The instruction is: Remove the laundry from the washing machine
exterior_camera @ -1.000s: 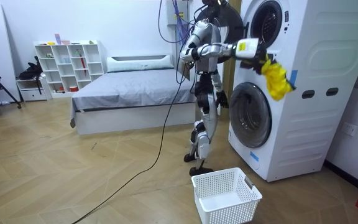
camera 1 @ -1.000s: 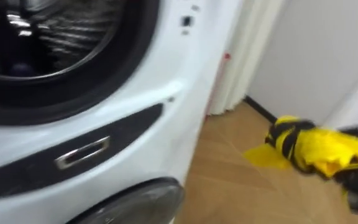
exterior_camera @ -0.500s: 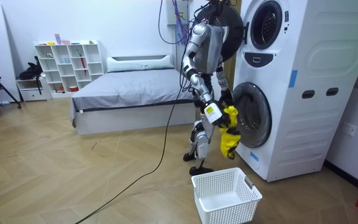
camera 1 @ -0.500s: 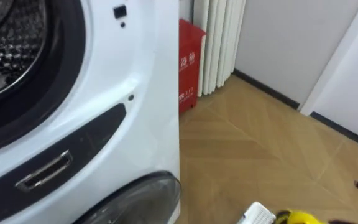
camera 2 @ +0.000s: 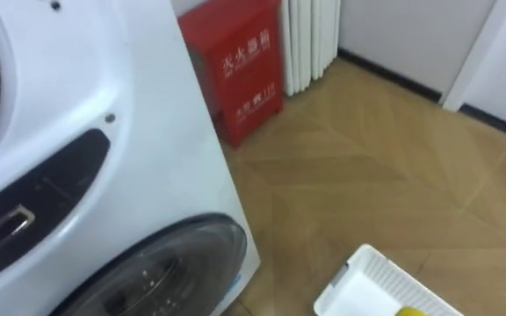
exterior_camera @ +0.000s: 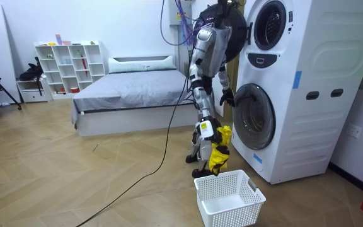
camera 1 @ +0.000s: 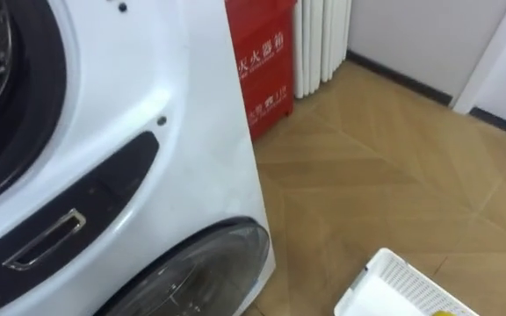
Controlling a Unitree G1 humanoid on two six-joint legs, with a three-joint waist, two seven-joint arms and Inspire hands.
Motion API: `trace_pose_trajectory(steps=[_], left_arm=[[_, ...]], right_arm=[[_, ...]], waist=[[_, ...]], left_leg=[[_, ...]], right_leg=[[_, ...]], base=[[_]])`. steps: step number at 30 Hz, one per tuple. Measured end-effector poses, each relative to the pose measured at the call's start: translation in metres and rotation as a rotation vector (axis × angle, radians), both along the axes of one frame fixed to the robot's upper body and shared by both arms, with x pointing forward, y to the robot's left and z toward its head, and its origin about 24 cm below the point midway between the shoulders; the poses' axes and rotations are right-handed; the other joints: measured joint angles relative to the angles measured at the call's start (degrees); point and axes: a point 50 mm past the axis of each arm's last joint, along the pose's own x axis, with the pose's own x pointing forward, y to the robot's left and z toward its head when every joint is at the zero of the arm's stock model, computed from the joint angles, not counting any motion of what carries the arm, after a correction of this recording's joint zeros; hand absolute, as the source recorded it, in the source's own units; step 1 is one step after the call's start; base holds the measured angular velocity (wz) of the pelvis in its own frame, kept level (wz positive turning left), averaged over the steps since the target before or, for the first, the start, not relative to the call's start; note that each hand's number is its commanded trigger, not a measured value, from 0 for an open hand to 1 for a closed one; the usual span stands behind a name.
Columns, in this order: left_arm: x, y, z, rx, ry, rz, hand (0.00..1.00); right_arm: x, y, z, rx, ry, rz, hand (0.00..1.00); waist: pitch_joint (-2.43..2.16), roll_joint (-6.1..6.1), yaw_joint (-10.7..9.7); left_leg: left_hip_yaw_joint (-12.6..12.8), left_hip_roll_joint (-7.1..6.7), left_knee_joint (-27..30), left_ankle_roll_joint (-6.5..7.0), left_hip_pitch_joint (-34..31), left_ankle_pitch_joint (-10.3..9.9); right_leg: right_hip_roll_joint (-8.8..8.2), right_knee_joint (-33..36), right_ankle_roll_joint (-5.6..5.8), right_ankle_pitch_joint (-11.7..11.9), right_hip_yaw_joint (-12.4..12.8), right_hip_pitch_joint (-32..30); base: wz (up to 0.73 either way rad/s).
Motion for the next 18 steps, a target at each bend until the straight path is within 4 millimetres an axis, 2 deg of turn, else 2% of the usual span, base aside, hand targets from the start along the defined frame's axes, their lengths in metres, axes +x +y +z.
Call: trace_pose_trajectory(steps=[3, 4, 5, 6, 7, 11, 18], left_arm=[[0.009, -0.003, 0.001, -0.006, -0.026, 0.014, 0.00], [0.013, -0.005, 0.002, -0.003, -0.037, 0.014, 0.00], [0.015, -0.006, 0.002, -0.002, -0.044, 0.015, 0.00], [0.017, -0.007, 0.002, 0.001, -0.050, 0.018, 0.00], [0.018, -0.011, 0.002, -0.001, -0.053, 0.019, 0.00], [0.019, -0.014, 0.001, -0.010, -0.057, 0.020, 0.00], [0.018, -0.014, 0.002, 0.011, -0.063, 0.028, 0.00]], right_arm=[[0.004, 0.000, 0.001, -0.003, -0.016, -0.011, 1.00], [0.005, 0.001, 0.002, -0.004, -0.022, -0.015, 0.82], [0.007, 0.001, 0.002, -0.004, -0.024, -0.018, 0.58], [0.008, 0.002, 0.001, 0.000, -0.030, -0.027, 0.20], [0.008, 0.001, 0.001, -0.005, -0.029, -0.036, 0.00], [0.010, 0.002, 0.001, -0.007, -0.030, -0.049, 0.00], [0.003, 0.001, -0.005, 0.010, -0.003, -0.088, 0.00]], waist=[[0.08, 0.46, 0.3], [0.14, 0.61, 0.4], [0.12, 0.64, 0.4], [0.21, 0.52, 0.4], [0.23, 0.49, 0.4], [0.46, 0.16, 0.5], [0.37, 0.25, 0.8]], left_leg=[[-0.4, -0.67, -0.3, 0.24, -1.0, 0.7], [-0.6, -0.82, -0.3, 0.27, -1.2, 0.8], [-0.9, -0.88, -0.3, 0.26, -1.4, 0.9], [-1.0, -1.03, -0.4, 0.28, -1.5, 1.0], [-1.1, -1.23, -0.4, 0.36, -1.6, 1.3], [-1.2, -1.73, -0.3, 0.42, -1.9, 1.5], [-1.3, -1.80, -0.3, 0.60, -3.5, 1.7]], right_leg=[[-0.51, 1.3, 0.14, -0.4, -0.2, -1.6], [-0.60, 1.9, 0.13, -0.7, -0.4, -2.0], [-0.67, 2.2, 0.06, -0.8, -0.6, -2.2], [-0.78, 2.8, -0.02, -1.1, -0.7, -2.6], [-0.98, 3.1, 0.01, -1.3, -0.8, -2.7], [-1.43, 4.7, -0.01, -2.3, -0.9, -3.9], [-1.85, 4.9, -0.05, -2.4, -2.0, -5.3]], base=[[0.11], [0.10], [0.11], [0.13], [0.10], [0.06], [0.07]])
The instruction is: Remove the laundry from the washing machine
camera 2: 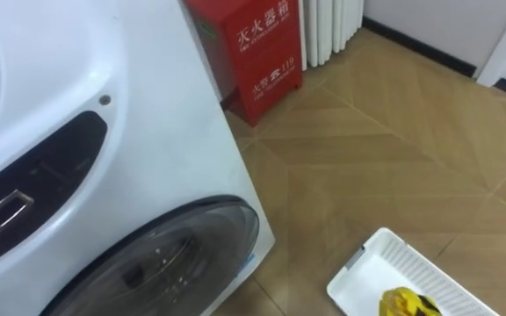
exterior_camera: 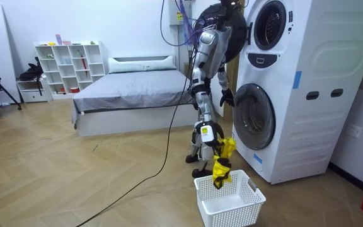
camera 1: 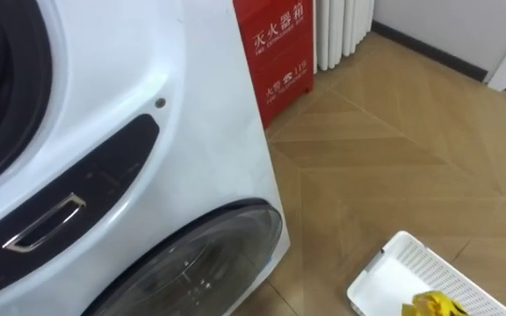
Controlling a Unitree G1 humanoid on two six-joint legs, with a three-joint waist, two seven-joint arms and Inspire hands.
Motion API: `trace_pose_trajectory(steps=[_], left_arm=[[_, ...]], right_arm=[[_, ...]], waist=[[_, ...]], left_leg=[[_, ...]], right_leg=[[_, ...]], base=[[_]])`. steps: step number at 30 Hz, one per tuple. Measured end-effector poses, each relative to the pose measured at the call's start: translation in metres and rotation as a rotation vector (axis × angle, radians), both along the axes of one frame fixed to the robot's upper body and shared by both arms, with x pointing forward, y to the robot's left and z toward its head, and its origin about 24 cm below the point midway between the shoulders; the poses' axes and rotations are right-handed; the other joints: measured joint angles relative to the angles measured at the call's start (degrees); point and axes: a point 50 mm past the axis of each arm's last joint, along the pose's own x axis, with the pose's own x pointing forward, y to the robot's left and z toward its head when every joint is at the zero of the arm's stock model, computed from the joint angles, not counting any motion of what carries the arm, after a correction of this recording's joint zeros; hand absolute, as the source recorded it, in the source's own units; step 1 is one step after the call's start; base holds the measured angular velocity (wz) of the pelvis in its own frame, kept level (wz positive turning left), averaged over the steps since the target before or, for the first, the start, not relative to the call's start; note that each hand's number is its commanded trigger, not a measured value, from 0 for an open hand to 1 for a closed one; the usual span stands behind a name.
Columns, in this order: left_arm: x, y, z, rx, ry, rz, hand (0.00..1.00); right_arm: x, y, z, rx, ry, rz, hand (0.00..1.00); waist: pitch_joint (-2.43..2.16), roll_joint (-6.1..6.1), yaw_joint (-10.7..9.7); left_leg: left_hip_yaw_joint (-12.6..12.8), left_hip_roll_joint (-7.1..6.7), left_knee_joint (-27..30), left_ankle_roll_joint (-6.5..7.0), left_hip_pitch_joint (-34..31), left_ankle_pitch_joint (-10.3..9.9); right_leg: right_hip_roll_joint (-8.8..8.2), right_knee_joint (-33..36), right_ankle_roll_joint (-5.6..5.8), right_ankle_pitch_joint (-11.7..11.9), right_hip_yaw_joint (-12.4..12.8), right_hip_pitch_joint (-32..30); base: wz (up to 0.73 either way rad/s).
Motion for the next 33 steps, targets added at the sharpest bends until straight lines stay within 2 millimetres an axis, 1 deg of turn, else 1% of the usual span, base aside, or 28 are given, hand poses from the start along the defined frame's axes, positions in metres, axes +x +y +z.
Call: trace_pose_trajectory(steps=[9, 13, 15, 19, 22, 23, 25, 26, 27, 28, 29, 30, 31, 32, 33], left_arm=[[-0.001, 0.000, 0.000, -0.003, -0.006, 0.032, 0.00], [-0.001, 0.000, 0.000, -0.004, -0.012, 0.031, 0.00], [-0.001, 0.000, 0.000, -0.005, -0.015, 0.030, 0.00], [-0.001, 0.000, 0.000, -0.006, -0.018, 0.029, 0.00], [-0.001, 0.000, 0.000, -0.006, -0.018, 0.029, 0.00], [-0.003, 0.000, -0.001, -0.007, -0.016, 0.029, 0.00], [-0.007, 0.001, -0.001, -0.008, -0.010, 0.031, 0.00], [-0.011, 0.001, -0.002, -0.007, -0.003, 0.033, 0.00], [-0.014, 0.003, -0.003, -0.004, 0.005, 0.035, 0.00], [-0.018, 0.004, -0.003, -0.003, 0.011, 0.037, 0.00], [-0.025, 0.005, -0.004, -0.001, 0.025, 0.042, 0.00], [-0.031, 0.006, -0.005, -0.002, 0.028, 0.050, 0.00], [-0.034, 0.006, -0.005, -0.003, 0.029, 0.052, 0.00], [-0.038, 0.007, -0.005, -0.004, 0.031, 0.054, 0.00], [-0.041, 0.007, -0.005, -0.008, 0.027, 0.066, 0.00]], right_arm=[[-0.003, 0.005, -0.004, 0.005, 0.026, 0.025, 0.00], [-0.003, 0.005, -0.004, 0.007, 0.024, 0.029, 0.00], [-0.005, 0.005, -0.005, 0.006, 0.026, 0.028, 0.00], [-0.005, 0.005, -0.005, 0.005, 0.025, 0.029, 0.00], [-0.010, 0.005, -0.007, 0.009, 0.036, 0.024, 0.00], [-0.010, 0.005, -0.007, 0.013, 0.035, 0.020, 0.00], [-0.013, 0.004, -0.008, 0.016, 0.039, 0.014, 0.00], [-0.016, 0.005, -0.009, 0.018, 0.046, 0.011, 0.00], [-0.017, 0.005, -0.010, 0.022, 0.048, 0.010, 0.00], [-0.017, 0.007, -0.011, 0.025, 0.048, 0.010, 0.00], [-0.020, 0.008, -0.012, 0.028, 0.053, 0.011, 0.00], [-0.023, 0.009, -0.013, 0.031, 0.054, 0.010, 0.00], [-0.025, 0.010, -0.014, 0.032, 0.056, 0.009, 0.00], [-0.030, 0.011, -0.016, 0.037, 0.066, 0.008, 0.00], [-0.035, 0.011, -0.018, 0.045, 0.074, 0.008, 0.00]], waist=[[0.01, -0.15, 0.3], [0.02, -0.89, 0.2], [-0.03, -1.31, 0.1], [-0.06, -1.42, 0.3], [-0.04, -1.46, 0.3], [-0.03, -1.62, 0.4], [0.13, -2.02, 0.3], [-0.07, -2.34, 0.3], [-0.15, -2.66, 0.5], [-0.14, -2.84, 0.5], [-0.16, -3.34, 0.5], [-0.22, -3.77, 0.6], [-0.30, -3.94, 0.6], [-0.39, -4.44, 1.0], [-0.49, -5.05, 2.0]], left_leg=[[-0.5, 0.01, -0.1, 0.00, 0.0, 0.0], [-0.8, 0.02, 0.0, 0.00, 0.0, 0.0], [-1.5, 0.03, 0.0, 0.00, -0.2, 0.0], [-2.2, 0.05, 0.1, 0.00, -0.5, 0.0], [-3.2, 0.05, 0.1, 0.02, -0.2, 0.0], [-3.4, 0.08, 0.1, 0.02, 0.4, 0.1], [-3.6, 0.07, 0.1, 0.00, 1.2, 0.1], [-3.6, 0.05, 0.2, 0.01, 1.5, 0.2], [-3.6, 0.07, 0.1, 0.01, 2.1, 0.2], [-3.8, 0.15, 0.1, -0.04, 2.5, 0.2], [-4.3, 0.18, 0.0, -0.10, 3.3, 0.3], [-4.7, 0.30, 0.0, -0.16, 4.2, 0.3], [-4.7, 0.38, 0.0, -0.17, 4.5, 0.4], [-5.0, 0.41, 0.0, -0.20, 5.2, 0.4], [-5.4, 0.35, 0.0, -0.20, 5.8, 0.4]], right_leg=[[-0.14, -0.1, -0.02, -0.1, -0.4, 0.4], [-0.20, -0.1, -0.02, -0.1, -0.6, 0.5], [-0.39, -0.2, -0.08, -0.2, -1.3, 0.5], [-0.67, -0.1, -0.17, -0.3, -2.2, 0.6], [-1.10, -0.3, -0.32, -0.5, -3.5, 1.5], [-1.30, -0.4, -0.40, -0.8, -4.1, 2.5], [-1.72, -0.5, -0.44, -1.2, -5.3, 3.7], [-2.14, -0.5, -0.48, -1.6, -6.3, 4.3], [-2.30, -0.8, -0.49, -1.8, -6.8, 5.1], [-2.37, -1.2, -0.50, -1.8, -7.3, 5.9], [-2.54, -1.8, -0.59, -1.9, -8.2, 7.3], [-2.66, -2.7, -0.59, -1.9, -9.1, 8.9], [-2.73, -3.4, -0.60, -1.9, -9.7, 9.6], [-2.93, -4.2, -0.60, -1.9, -10.3, 11.0], [-3.10, -4.6, -0.52, -2.0, -11.0, 12.0]], base=[[0.01], [0.03], [0.14], [0.13], [0.23], [0.31], [0.36], [0.40], [0.36], [0.33], [0.36], [0.39], [0.42], [0.35], [0.33]])
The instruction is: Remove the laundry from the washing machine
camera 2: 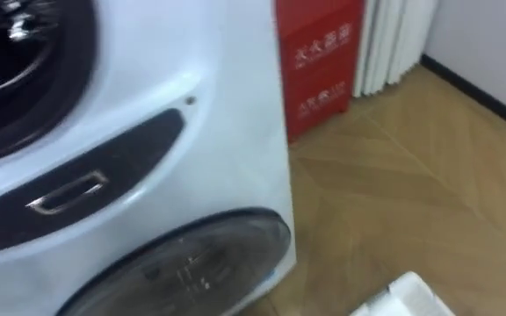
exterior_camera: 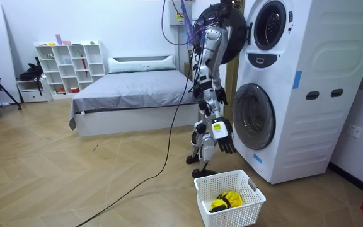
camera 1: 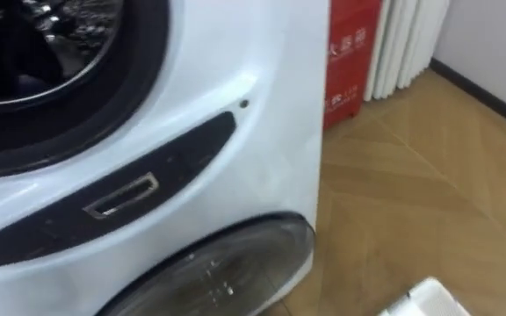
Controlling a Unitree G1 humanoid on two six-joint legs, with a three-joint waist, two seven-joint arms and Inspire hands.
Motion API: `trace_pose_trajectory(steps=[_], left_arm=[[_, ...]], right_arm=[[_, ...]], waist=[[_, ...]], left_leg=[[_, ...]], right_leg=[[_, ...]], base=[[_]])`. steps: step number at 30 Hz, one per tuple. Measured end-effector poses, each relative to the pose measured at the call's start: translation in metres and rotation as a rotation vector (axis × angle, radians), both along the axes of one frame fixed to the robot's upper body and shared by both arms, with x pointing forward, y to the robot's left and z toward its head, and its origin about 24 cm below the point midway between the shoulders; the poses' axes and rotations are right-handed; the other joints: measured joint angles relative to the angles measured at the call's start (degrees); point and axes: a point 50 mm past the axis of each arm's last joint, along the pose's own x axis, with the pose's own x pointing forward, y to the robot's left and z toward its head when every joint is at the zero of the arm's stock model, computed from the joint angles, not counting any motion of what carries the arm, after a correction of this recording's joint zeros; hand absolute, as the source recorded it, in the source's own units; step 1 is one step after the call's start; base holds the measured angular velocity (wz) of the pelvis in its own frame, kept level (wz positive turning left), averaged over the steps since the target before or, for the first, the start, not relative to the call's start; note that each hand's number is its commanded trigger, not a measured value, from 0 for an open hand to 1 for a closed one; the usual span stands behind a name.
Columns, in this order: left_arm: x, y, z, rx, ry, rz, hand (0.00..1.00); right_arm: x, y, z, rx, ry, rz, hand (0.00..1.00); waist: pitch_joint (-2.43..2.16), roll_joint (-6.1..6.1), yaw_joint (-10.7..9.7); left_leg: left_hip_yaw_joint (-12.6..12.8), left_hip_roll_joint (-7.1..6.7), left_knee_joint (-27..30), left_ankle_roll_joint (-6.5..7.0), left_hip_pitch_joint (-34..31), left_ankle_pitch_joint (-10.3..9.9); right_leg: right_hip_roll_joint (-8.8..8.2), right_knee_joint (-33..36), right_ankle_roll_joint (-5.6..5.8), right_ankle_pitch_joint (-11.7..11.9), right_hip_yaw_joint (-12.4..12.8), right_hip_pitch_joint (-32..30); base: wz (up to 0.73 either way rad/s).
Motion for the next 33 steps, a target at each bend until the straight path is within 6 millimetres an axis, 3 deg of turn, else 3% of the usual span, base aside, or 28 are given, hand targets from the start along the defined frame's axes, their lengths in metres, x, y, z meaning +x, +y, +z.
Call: trace_pose_trajectory(steps=[4, 7, 8, 9, 14, 15, 20, 31, 33], left_arm=[[-0.007, 0.001, 0.000, -0.001, 0.004, 0.014, 0.00], [-0.017, 0.002, -0.002, 0.001, 0.032, 0.026, 0.00], [-0.017, 0.002, -0.002, 0.000, 0.033, 0.028, 0.00], [-0.018, 0.002, -0.002, 0.000, 0.038, 0.034, 0.00], [-0.028, 0.007, -0.003, 0.004, 0.065, 0.098, 0.00], [-0.032, 0.010, -0.003, 0.007, 0.071, 0.120, 0.00], [-0.040, 0.013, -0.003, 0.014, 0.094, 0.185, 0.00], [-0.055, 0.016, -0.004, 0.029, 0.132, 0.241, 0.00], [-0.050, 0.019, -0.003, 0.041, 0.123, 0.233, 0.00]], right_arm=[[-0.015, 0.005, -0.006, 0.031, 0.027, -0.014, 0.00], [-0.037, 0.015, -0.021, 0.075, 0.120, -0.015, 0.00], [-0.042, 0.017, -0.023, 0.083, 0.143, -0.015, 0.00], [-0.049, 0.021, -0.028, 0.103, 0.177, -0.017, 0.00], [-0.078, 0.040, -0.044, 0.204, 0.307, -0.019, 0.00], [-0.082, 0.045, -0.047, 0.220, 0.337, -0.006, 0.00], [-0.087, 0.060, -0.053, 0.236, 0.412, 0.070, 0.00], [-0.075, 0.072, -0.056, 0.249, 0.423, 0.152, 0.00], [-0.074, 0.074, -0.056, 0.244, 0.432, 0.198, 0.00]], waist=[[-0.12, -1.37, 0.9], [-0.89, -3.46, 1.6], [-0.93, -3.77, 1.6], [-0.53, -4.65, 2.0], [-0.66, -6.19, 4.7], [-0.29, -6.69, 5.4], [-0.06, -7.36, 6.5], [0.02, -7.93, 8.9], [0.00, -8.11, 9.7]], left_leg=[[-2.6, -0.15, -0.7, -0.01, 2.5, 0.0], [-6.0, -0.39, -2.1, -0.10, 5.6, 0.1], [-6.6, -0.48, -2.0, -0.10, 6.0, 0.1], [-7.6, -0.65, -2.1, -0.11, 6.6, 0.1], [-10.6, -1.00, -2.6, -0.11, 8.6, 0.1], [-11.2, -1.02, -2.7, -0.11, 9.2, 0.1], [-13.0, -1.16, -2.8, -0.12, 9.4, 0.0], [-14.0, -1.49, -1.6, -0.12, 10.3, 0.0], [-14.1, -1.04, 1.3, -0.44, 9.1, -0.4]], right_leg=[[-0.36, -2.8, 0.11, 0.0, -2.8, 4.6], [-0.57, -6.2, 0.15, 0.0, -6.2, 10.8], [-0.67, -6.8, 0.15, 0.0, -6.8, 11.8], [-0.83, -7.9, 0.26, 0.0, -7.9, 13.0], [-0.93, -9.6, 0.43, 0.1, -10.1, 16.9], [-0.91, -9.7, 0.43, 0.1, -10.8, 17.7], [-1.09, -9.7, 0.44, 0.1, -12.7, 18.7], [-1.20, -10.5, 0.78, -0.4, -12.0, 20.1], [-1.05, -10.1, 0.51, -0.6, -12.0, 20.1]], base=[[0.40], [0.58], [0.60], [0.43], [0.27], [0.16], [0.22], [0.03], [0.00]])
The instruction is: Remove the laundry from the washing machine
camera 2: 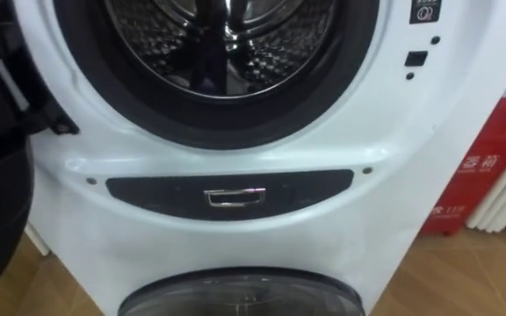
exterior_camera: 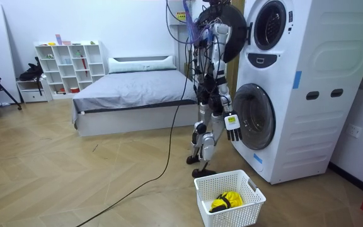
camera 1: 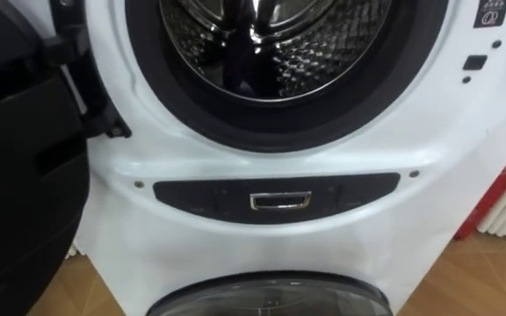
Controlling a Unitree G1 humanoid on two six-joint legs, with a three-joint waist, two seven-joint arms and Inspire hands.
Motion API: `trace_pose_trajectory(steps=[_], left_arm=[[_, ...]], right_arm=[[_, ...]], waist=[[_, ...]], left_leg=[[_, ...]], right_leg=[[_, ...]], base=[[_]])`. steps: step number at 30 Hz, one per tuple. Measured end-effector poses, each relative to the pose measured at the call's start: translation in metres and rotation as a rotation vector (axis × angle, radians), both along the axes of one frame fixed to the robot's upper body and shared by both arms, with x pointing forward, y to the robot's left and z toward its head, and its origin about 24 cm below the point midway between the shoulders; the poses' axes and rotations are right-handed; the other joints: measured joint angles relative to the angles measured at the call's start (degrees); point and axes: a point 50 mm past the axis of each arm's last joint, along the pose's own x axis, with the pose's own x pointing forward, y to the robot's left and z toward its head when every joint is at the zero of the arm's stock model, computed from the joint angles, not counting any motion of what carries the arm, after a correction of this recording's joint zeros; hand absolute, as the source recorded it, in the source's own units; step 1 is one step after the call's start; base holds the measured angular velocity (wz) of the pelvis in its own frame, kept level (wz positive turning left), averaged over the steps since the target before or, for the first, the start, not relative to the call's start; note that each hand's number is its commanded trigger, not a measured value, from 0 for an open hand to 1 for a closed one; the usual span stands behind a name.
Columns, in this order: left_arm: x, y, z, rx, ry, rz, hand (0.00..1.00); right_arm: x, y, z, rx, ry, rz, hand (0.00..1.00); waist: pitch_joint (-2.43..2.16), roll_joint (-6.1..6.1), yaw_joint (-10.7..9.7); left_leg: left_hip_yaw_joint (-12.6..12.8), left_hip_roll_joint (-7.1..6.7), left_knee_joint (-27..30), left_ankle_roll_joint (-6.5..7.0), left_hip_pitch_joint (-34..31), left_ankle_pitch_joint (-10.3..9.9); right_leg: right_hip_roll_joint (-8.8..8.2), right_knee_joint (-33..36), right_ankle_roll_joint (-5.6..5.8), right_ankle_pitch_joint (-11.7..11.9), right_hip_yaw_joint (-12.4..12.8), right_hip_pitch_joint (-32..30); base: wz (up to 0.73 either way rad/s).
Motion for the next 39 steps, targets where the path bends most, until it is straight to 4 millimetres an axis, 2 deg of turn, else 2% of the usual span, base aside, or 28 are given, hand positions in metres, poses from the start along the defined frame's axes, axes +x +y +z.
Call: trace_pose_trajectory(steps=[1, 4, 5, 6, 7, 8, 9, 10, 11, 12, 14, 15, 17, 18, 19, 20, 21, 23, 24, 25, 26, 28, 29, 30, 33, 35, 37, 39], left_arm=[[0.003, 0.001, 0.001, 0.003, -0.006, 0.000, 0.00], [0.026, 0.002, 0.005, 0.002, -0.072, -0.029, 0.00], [0.032, 0.001, 0.005, -0.002, -0.087, -0.042, 0.00], [0.038, -0.002, 0.006, -0.013, -0.105, -0.053, 0.00], [0.037, -0.002, 0.006, -0.019, -0.101, -0.049, 0.00], [0.033, -0.003, 0.005, -0.028, -0.085, -0.047, 0.00], [0.036, -0.003, 0.005, -0.031, -0.089, -0.050, 0.00], [0.042, -0.003, 0.006, -0.033, -0.101, -0.055, 0.00], [0.054, -0.005, 0.007, -0.047, -0.123, -0.070, 0.00], [0.066, -0.008, 0.009, -0.058, -0.150, -0.093, 0.00], [0.082, -0.011, 0.012, -0.076, -0.188, -0.108, 0.00], [0.088, -0.012, 0.013, -0.081, -0.203, -0.109, 0.00], [0.095, -0.014, 0.014, -0.078, -0.211, -0.135, 0.00], [0.104, -0.017, 0.016, -0.080, -0.226, -0.156, 0.00], [0.107, -0.018, 0.017, -0.081, -0.230, -0.162, 0.00], [0.106, -0.019, 0.016, -0.081, -0.222, -0.165, 0.00], [0.097, -0.018, 0.013, -0.081, -0.194, -0.159, 0.00], [0.074, -0.015, 0.006, -0.072, -0.125, -0.132, 0.00], [0.066, -0.013, 0.004, -0.073, -0.101, -0.103, 0.00], [0.063, -0.013, 0.003, -0.076, -0.099, -0.081, 0.00], [0.059, -0.010, 0.003, -0.075, -0.100, -0.040, 0.00], [0.056, -0.006, 0.004, -0.071, -0.113, 0.036, 0.00], [0.058, -0.004, 0.005, -0.060, -0.129, 0.068, 0.00], [0.065, -0.002, 0.007, -0.058, -0.162, 0.111, 0.00], [0.081, 0.003, 0.016, -0.039, -0.269, 0.217, 0.00], [0.096, 0.010, 0.027, -0.006, -0.367, 0.274, 0.00], [0.113, 0.017, 0.039, 0.018, -0.474, 0.340, 0.00], [0.131, 0.025, 0.056, 0.016, -0.599, 0.437, 0.00]], right_arm=[[0.001, 0.000, 0.000, -0.003, 0.000, 0.010, 0.00], [0.010, 0.000, 0.001, -0.021, -0.005, 0.097, 0.00], [0.014, -0.001, 0.002, -0.029, -0.012, 0.112, 0.00], [0.021, -0.005, 0.004, -0.046, -0.026, 0.123, 0.00], [0.022, -0.006, 0.004, -0.055, -0.025, 0.132, 0.00], [0.022, -0.008, 0.005, -0.069, -0.025, 0.138, 0.00], [0.022, -0.011, 0.006, -0.081, -0.023, 0.135, 0.00], [0.023, -0.012, 0.006, -0.087, -0.027, 0.132, 0.00], [0.015, -0.016, 0.006, -0.094, -0.012, 0.104, 0.00], [0.007, -0.020, 0.006, -0.103, 0.009, 0.087, 0.00], [0.002, -0.023, 0.006, -0.103, 0.016, 0.047, 0.00], [0.000, -0.024, 0.006, -0.098, 0.018, 0.020, 0.00], [-0.002, -0.024, 0.006, -0.093, 0.019, -0.013, 0.00], [-0.005, -0.023, 0.005, -0.085, 0.025, -0.041, 0.00], [-0.005, -0.022, 0.005, -0.080, 0.026, -0.051, 0.00], [-0.006, -0.020, 0.004, -0.070, 0.031, -0.062, 0.00], [-0.009, -0.021, 0.004, -0.067, 0.034, -0.077, 0.00], [-0.007, -0.021, 0.004, -0.057, 0.018, -0.098, 0.00], [-0.010, -0.020, 0.004, -0.041, 0.012, -0.128, 0.00], [-0.011, -0.019, 0.004, -0.034, 0.011, -0.146, 0.00], [-0.015, -0.019, 0.003, -0.028, 0.021, -0.168, 0.00], [-0.020, -0.019, 0.003, -0.027, 0.029, -0.186, 0.00], [-0.024, -0.019, 0.003, -0.026, 0.035, -0.197, 0.00], [-0.031, -0.019, 0.002, -0.023, 0.049, -0.216, 0.00], [-0.032, -0.021, 0.003, -0.035, 0.039, -0.244, 0.00], [-0.026, -0.022, 0.004, -0.043, 0.014, -0.231, 0.00], [-0.016, -0.022, 0.005, -0.049, -0.017, -0.213, 0.00], [-0.013, -0.023, 0.006, -0.049, -0.039, -0.209, 0.00]], waist=[[0.08, 0.02, 0.2], [-0.07, -0.85, 1.3], [0.19, -0.50, 1.2], [0.74, 0.69, 1.4], [0.77, 0.75, 1.4], [0.07, 1.86, 0.7], [-0.19, 2.38, -1.0], [-0.12, 2.52, -2.1], [0.13, 2.59, -2.9], [0.12, 2.75, -3.6], [0.27, 3.47, -4.4], [0.35, 3.46, -4.6], [0.34, 3.86, -5.7], [0.64, 4.38, -5.8], [0.49, 4.07, -5.6], [0.38, 3.31, -5.0], [0.47, 2.76, -4.5], [0.27, 3.09, -4.0], [0.25, 2.96, -4.3], [0.14, 2.53, -4.7], [0.29, 2.26, -5.2], [0.21, 1.85, -5.2], [0.23, 1.90, -5.5], [0.13, 1.69, -5.9], [-0.01, 1.69, -3.8], [0.09, 1.27, -2.8], [-0.15, 1.40, -2.4], [-0.64, 2.25, -2.4]], left_leg=[[0.0, 0.14, 1.3, -0.05, -0.7, -0.3], [-2.3, 1.73, 13.4, -0.97, -7.8, -1.2], [-2.3, 2.52, 17.0, -1.16, -9.5, -1.7], [-1.8, 5.06, 26.3, -0.76, -11.8, -2.8], [-1.2, 6.23, 30.1, -0.62, -11.9, -3.0], [-1.0, 7.98, 35.5, -0.77, -10.5, -3.0], [-1.7, 8.12, 37.9, -1.27, -8.4, -2.9], [-2.1, 8.11, 38.0, -1.49, -7.0, -2.8], [-2.2, 8.32, 36.1, -2.49, -3.6, -2.3], [-2.1, 8.80, 31.5, -2.88, 0.5, -2.2], [-2.3, 9.38, 21.3, -6.25, 5.8, -4.9], [-1.9, 8.86, 14.2, -6.76, 8.5, -7.2], [-1.5, 8.77, 4.9, -6.30, 10.7, -9.5], [-0.8, 8.03, -0.3, -5.67, 11.4, -9.4], [-0.6, 7.32, -2.2, -4.73, 11.4, -8.9], [-0.9, 5.27, -4.5, -2.46, 11.2, -7.5], [-1.0, 3.60, -4.7, -1.28, 11.1, -6.8], [-1.0, 2.32, -3.8, -0.57, 10.4, -6.4], [-0.9, 1.43, -3.3, 0.40, 9.7, -5.9], [-0.8, 0.89, -3.3, 1.02, 9.4, -5.5], [-0.3, -0.24, -3.4, 2.13, 8.8, -4.9], [2.6, -1.17, -3.3, 3.13, 8.0, -4.4], [4.9, -1.13, -3.3, 4.30, 7.7, -4.5], [7.2, -1.03, -3.7, 4.80, 7.6, -4.6], [9.9, -1.09, -3.8, 4.91, 8.0, -4.4], [10.9, -1.41, -3.6, 4.62, 8.0, -4.3], [11.7, -1.51, -3.5, 4.11, 8.0, -4.1], [11.7, -0.97, -3.5, 3.30, 8.0, -3.7]], right_leg=[[0.11, 0.3, -0.14, -0.1, 0.0, -0.2], [0.17, 2.4, -1.56, -0.1, -1.3, -2.7], [0.49, 2.9, -2.00, -0.2, -1.7, -3.3], [1.56, 4.1, -2.72, -0.5, -2.8, -3.7], [2.13, 4.6, -3.05, -0.8, -3.4, -3.7], [3.08, 4.9, -3.41, -1.0, -4.4, -3.3], [3.51, 5.3, -3.55, -1.1, -5.6, -3.2], [3.51, 5.7, -3.57, -1.1, -6.4, -3.4], [3.43, 6.6, -3.57, -1.1, -7.9, -3.5], [3.49, 7.1, -3.55, -1.1, -8.8, -4.2], [3.39, 9.6, -3.46, -1.0, -9.2, -5.9], [3.00, 11.1, -3.18, -0.8, -9.3, -7.6], [2.83, 11.8, -2.42, 0.2, -9.3, -9.9], [2.44, 12.8, -1.82, 1.3, -7.6, -12.1], [1.99, 13.7, -1.40, 1.9, -6.1, -13.5], [0.88, 14.8, 0.01, 2.9, -2.7, -15.6], [0.24, 14.0, 0.94, 4.5, -0.7, -15.8], [-0.78, 10.0, 2.44, 7.7, 0.1, -14.3], [-1.59, 7.6, 3.17, 9.7, 0.2, -13.5], [-2.07, 6.9, 3.59, 10.5, 0.3, -13.3], [-3.13, 6.4, 4.44, 11.3, 0.6, -13.1], [-4.62, 6.5, 5.21, 12.4, 0.8, -13.4], [-5.40, 8.7, 5.29, 11.3, 0.6, -13.3], [-6.26, 14.0, 5.34, 7.8, 0.6, -13.2], [-6.92, 21.9, 5.24, 2.1, 0.9, -10.8], [-6.72, 18.1, 5.17, 0.3, 0.9, -7.6], [-5.50, 13.2, 5.22, 0.0, 1.0, -6.1], [-4.37, 9.4, 4.91, 0.8, 1.4, -4.8]], base=[[-0.05], [-0.08], [-0.22], [-0.36], [-0.59], [-0.40], [-0.11], [0.44], [0.58], [0.60], [0.31], [0.14], [0.42], [0.55], [0.43], [0.04], [-0.13], [-0.18], [0.13], [0.43], [0.40], [0.39], [0.70], [0.76], [0.12], [-0.42], [-0.38], [-0.20]])
